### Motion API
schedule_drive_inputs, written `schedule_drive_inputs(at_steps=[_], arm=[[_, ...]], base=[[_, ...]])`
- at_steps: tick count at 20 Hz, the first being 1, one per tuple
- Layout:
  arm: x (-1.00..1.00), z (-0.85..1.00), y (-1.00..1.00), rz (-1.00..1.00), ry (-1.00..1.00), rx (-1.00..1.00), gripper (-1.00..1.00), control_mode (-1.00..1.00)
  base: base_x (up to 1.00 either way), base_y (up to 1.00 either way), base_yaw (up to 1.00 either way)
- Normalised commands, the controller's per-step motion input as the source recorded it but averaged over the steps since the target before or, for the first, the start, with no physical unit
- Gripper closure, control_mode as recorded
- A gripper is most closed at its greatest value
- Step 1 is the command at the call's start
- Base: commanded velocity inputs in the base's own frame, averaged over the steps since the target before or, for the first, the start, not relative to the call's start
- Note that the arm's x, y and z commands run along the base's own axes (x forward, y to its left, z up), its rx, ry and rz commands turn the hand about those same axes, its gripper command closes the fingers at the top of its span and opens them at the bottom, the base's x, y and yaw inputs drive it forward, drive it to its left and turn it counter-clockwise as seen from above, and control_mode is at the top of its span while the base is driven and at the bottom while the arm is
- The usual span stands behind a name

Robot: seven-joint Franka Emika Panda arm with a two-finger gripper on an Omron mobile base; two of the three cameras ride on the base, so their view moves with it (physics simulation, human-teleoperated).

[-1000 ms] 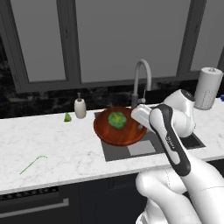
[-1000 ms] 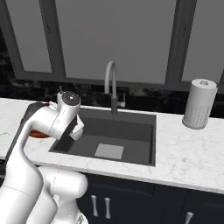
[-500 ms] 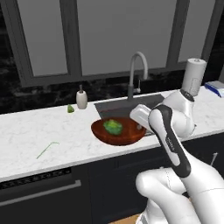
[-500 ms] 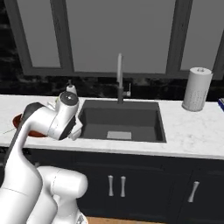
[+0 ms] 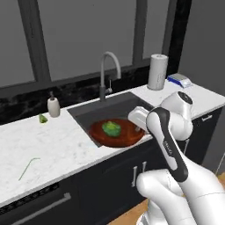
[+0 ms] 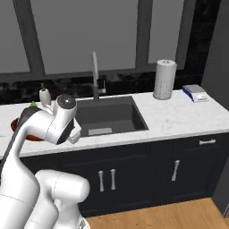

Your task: Pick the broccoli from the sink and place it in the bowl. Then pick the bowl and place it in the microwave. Then close the microwave door and press the start button.

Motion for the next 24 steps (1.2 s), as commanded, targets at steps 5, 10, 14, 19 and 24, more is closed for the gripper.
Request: schedule_drive_inputs(at_steps=[5,10,14,19,24], arm=[[0.0,0.0,0.0,0.0,0.0,0.0,1.0,1.0],[0.0,0.0,0.0,0.0,0.0,0.0,1.0,1.0],[0.0,0.0,0.0,0.0,0.0,0.0,1.0,1.0],[0.0,0.0,0.0,0.0,0.0,0.0,1.0,1.0],[0.0,0.0,0.0,0.0,0.0,0.0,1.0,1.0]], base=[[-0.55,-0.04,-0.54],[-0.39,-0.07,-0.64],[-0.16,-0.11,-0.67],[-0.03,-0.11,-0.71],[0.0,-0.19,-0.73]])
